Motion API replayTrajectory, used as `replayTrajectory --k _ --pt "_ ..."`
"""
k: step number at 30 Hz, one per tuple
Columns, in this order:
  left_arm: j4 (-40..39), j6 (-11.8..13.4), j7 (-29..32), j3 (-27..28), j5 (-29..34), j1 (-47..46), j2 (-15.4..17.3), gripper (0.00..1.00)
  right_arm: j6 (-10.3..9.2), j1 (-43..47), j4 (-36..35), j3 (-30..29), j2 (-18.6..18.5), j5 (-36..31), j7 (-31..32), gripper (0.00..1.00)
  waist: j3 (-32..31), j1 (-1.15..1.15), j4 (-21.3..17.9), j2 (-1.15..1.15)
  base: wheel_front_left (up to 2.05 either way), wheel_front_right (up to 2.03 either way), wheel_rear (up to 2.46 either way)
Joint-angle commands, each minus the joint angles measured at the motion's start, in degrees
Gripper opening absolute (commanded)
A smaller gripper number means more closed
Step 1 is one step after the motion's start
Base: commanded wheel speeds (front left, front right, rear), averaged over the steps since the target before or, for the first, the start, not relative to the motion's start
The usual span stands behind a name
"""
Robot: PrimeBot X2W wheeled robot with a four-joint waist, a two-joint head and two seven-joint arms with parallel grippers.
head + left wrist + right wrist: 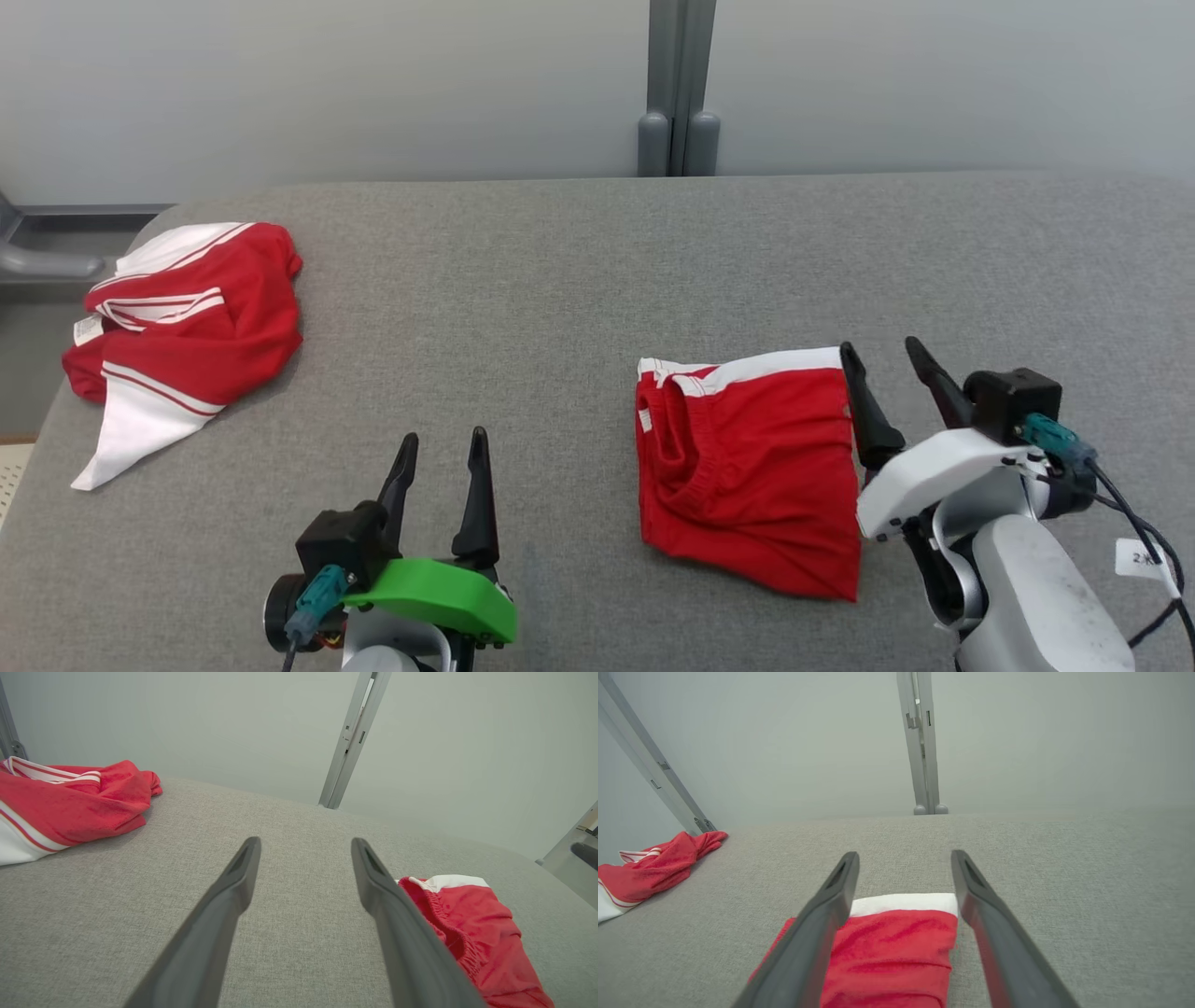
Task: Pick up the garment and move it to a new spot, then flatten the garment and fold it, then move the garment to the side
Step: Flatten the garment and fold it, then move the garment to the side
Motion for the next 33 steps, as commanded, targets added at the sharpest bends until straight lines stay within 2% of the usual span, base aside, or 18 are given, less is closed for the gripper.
replayTrajectory --k 1,6,15,33 --pt "0.1 -0.3 0.0 0.6 0.5 0.2 -0.1 1.0 0.0 1.7 -1.7 -1.2 0.2 -1.0 -0.9 1.0 -0.4 0.0 -0.5 0.0 0.0 0.0 0.0" --pt "0.4 -0.8 0.0 2.6 1.6 1.7 -0.3 1.0 0.0 7.1 -7.5 -5.2 0.7 -4.6 -2.3 1.0 -0.7 0.0 -0.9 0.0 0.0 0.0 0.0" --pt "-0.2 -1.5 0.0 5.4 3.8 5.3 -0.5 1.0 0.0 15.1 -14.1 -5.7 1.3 -5.6 -2.7 1.0 -1.6 0.0 -1.1 0.0 0.0 0.0 0.0" --pt "0.7 -2.2 0.0 6.0 6.6 6.1 -0.8 1.0 0.0 16.4 -13.3 -4.5 1.3 -4.7 -3.4 1.0 -1.9 0.0 -0.8 0.0 0.0 0.0 0.0"
